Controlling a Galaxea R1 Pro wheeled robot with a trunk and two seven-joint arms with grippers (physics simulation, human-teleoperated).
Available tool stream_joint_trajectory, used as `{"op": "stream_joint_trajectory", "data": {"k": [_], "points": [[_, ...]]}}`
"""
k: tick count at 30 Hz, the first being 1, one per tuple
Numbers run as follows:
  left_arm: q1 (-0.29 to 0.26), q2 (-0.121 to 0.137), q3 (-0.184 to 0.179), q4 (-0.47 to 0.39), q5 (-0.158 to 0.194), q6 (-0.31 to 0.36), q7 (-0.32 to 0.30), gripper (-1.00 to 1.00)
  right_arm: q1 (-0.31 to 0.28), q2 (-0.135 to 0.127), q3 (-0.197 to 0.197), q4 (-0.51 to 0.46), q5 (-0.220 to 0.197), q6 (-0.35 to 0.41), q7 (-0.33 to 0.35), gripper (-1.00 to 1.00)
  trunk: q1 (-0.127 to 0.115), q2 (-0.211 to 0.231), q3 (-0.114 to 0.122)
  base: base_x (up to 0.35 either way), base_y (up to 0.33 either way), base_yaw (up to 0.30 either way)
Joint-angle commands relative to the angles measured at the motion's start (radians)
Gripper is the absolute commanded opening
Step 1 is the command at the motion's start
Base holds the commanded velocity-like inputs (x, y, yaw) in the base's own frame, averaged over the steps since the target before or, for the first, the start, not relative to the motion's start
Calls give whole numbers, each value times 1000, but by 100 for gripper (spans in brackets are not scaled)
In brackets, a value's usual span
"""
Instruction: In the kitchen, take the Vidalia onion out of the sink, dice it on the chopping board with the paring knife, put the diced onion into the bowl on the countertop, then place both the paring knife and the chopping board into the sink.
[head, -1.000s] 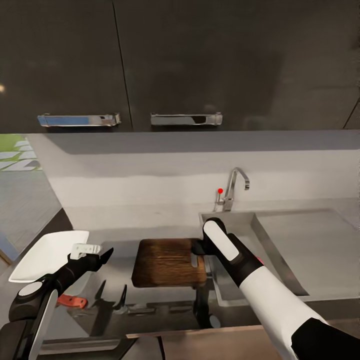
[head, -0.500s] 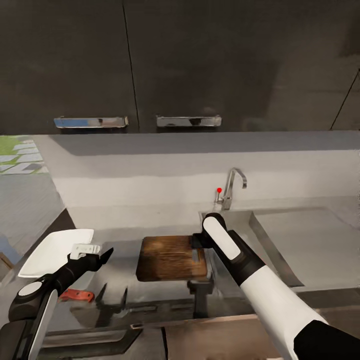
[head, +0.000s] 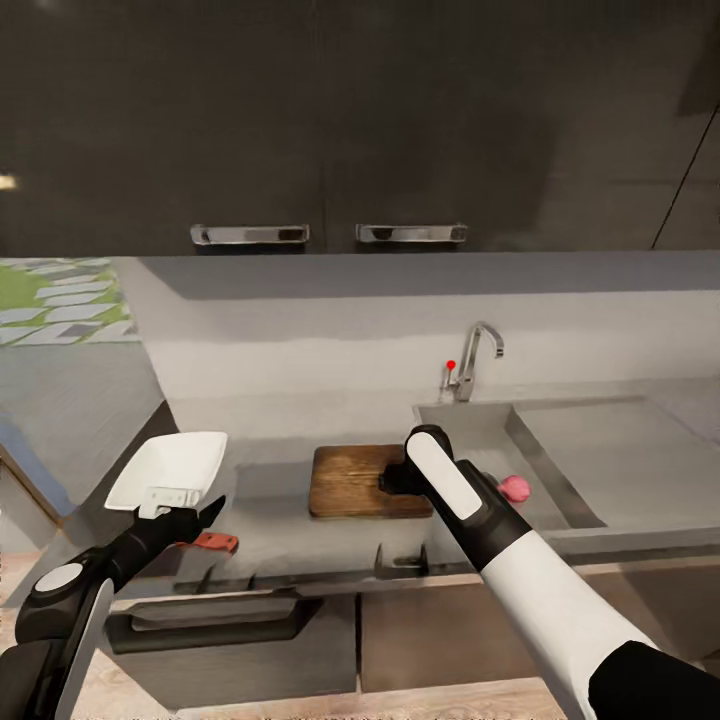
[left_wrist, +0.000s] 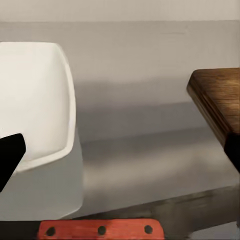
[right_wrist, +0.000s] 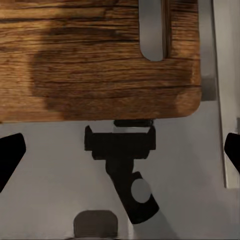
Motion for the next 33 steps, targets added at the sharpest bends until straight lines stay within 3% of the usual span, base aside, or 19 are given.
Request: {"op": "stream_joint_trajectory", "data": {"k": [1,9,14,15,18,20,22,23,24,25,26,28,29,31,33], "points": [[-1,0,1,-1,2,7,-5,100,-2,0,0,-1,-8,6,-10,100,0,-2,-2,-69,55,0],[-1,0,2,-1,1,7,-4,100,-2,-2,1,-1,-2,6,-10,100,0,-2,-2,-17,14,-1],[-1,-5,1,-1,2,7,-4,100,-1,-31,12,-1,16,-4,-7,100,0,-2,-1,-1,1,-154],[-1,-14,0,-1,2,7,-4,100,0,-53,42,-1,28,-56,15,100,0,-2,-1,0,0,-253],[-1,-23,0,-1,2,6,-4,100,0,-77,94,-2,79,-159,82,100,0,-2,0,0,0,-213],[-1,-27,0,-1,2,7,-3,100,0,-93,133,-13,176,-245,156,100,0,-2,0,0,0,-98],[-1,-29,0,-1,2,7,-3,100,0,-110,169,-33,361,-330,284,100,0,-2,0,0,0,-46],[-1,-28,0,-1,2,7,-3,100,0,-113,174,-36,408,-345,324,100,0,-2,0,0,0,-28],[-1,-28,0,-1,2,7,-3,100,0,-117,183,-40,499,-370,415,100,0,-2,1,0,0,-18],[-1,-28,0,-1,2,7,-3,100,0,-129,190,-45,609,-399,572,100,0,-2,1,0,0,-9],[-1,-28,0,-1,2,7,-3,100,-1,-144,192,-48,655,-413,689,100,0,-2,1,0,0,-6],[-1,-28,0,-1,2,7,-4,100,-1,-161,193,-53,685,-423,812,100,0,-2,1,0,0,-4],[-1,-27,0,-1,2,7,-4,100,-1,-175,194,-64,705,-427,930,100,0,-2,1,0,0,-2],[-1,-26,1,-1,2,7,-3,100,-1,-186,192,-83,722,-430,1062,100,0,-2,1,0,0,-2],[-1,-19,1,-1,2,7,-4,100,-1,-190,191,-105,733,-421,1146,100,0,-2,1,0,0,-1]]}}
